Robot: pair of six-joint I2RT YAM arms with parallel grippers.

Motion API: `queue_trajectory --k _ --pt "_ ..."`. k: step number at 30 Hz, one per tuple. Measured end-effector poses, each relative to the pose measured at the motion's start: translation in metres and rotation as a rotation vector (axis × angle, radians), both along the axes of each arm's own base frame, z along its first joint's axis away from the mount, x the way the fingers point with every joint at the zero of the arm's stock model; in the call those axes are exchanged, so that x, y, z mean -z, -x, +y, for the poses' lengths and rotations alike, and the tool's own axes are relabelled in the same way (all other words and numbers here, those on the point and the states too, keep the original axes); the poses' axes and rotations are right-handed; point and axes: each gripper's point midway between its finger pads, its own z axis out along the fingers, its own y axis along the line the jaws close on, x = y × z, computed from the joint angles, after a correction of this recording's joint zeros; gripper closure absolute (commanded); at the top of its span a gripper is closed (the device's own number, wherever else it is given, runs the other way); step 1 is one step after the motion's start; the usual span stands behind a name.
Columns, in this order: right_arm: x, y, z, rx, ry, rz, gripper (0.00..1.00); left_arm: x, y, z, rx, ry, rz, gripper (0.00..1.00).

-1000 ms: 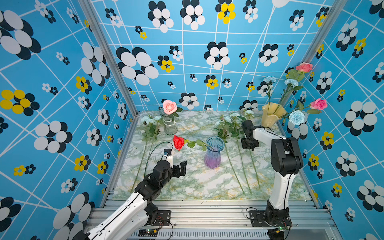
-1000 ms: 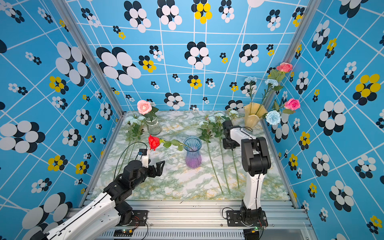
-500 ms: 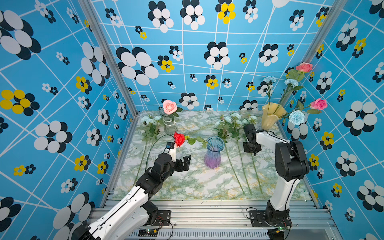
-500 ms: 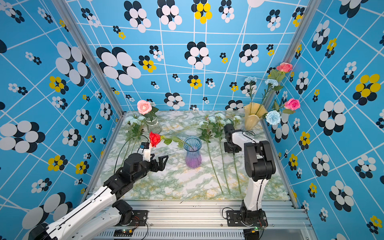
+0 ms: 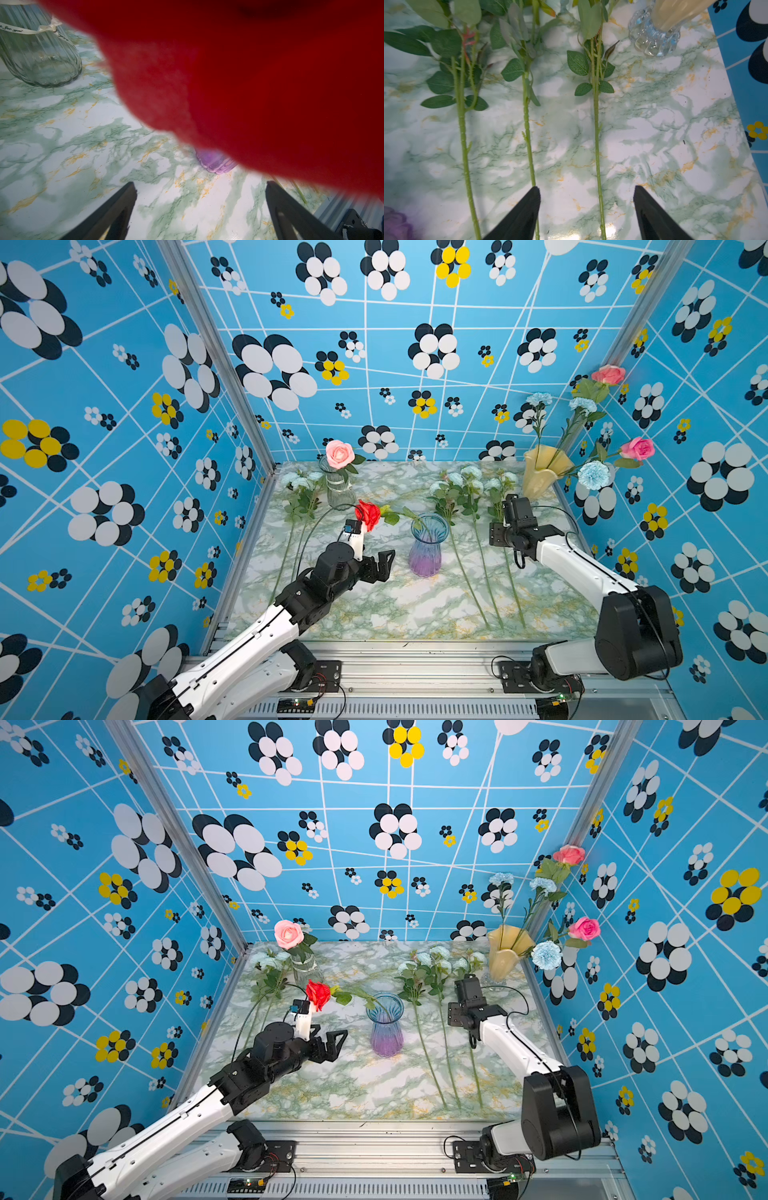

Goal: Pick out blue flowers from the vase
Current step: Place the flower at the center of the board.

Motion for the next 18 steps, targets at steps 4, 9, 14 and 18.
queue_trajectory --k 4,9,14,18 --pt "0.002 0.011 0.01 -0.018 -0.063 -0.076 0.24 -0.002 0.002 0.002 -0.023 0.001 0.005 0.0" --pt "0.011 0.017 0.018 -0.037 -0.118 -0.098 0.25 -0.011 0.012 0.02 -0.08 0.019 0.0 0.0" --pt "0.009 0.01 0.027 -0.058 -0.162 -0.119 0.28 -0.018 0.028 0.043 -0.13 0.037 0.002 0.0" --pt "0.006 0.007 0.029 -0.061 -0.177 -0.136 0.26 -0.013 0.043 0.058 -0.154 0.034 0.039 0.0"
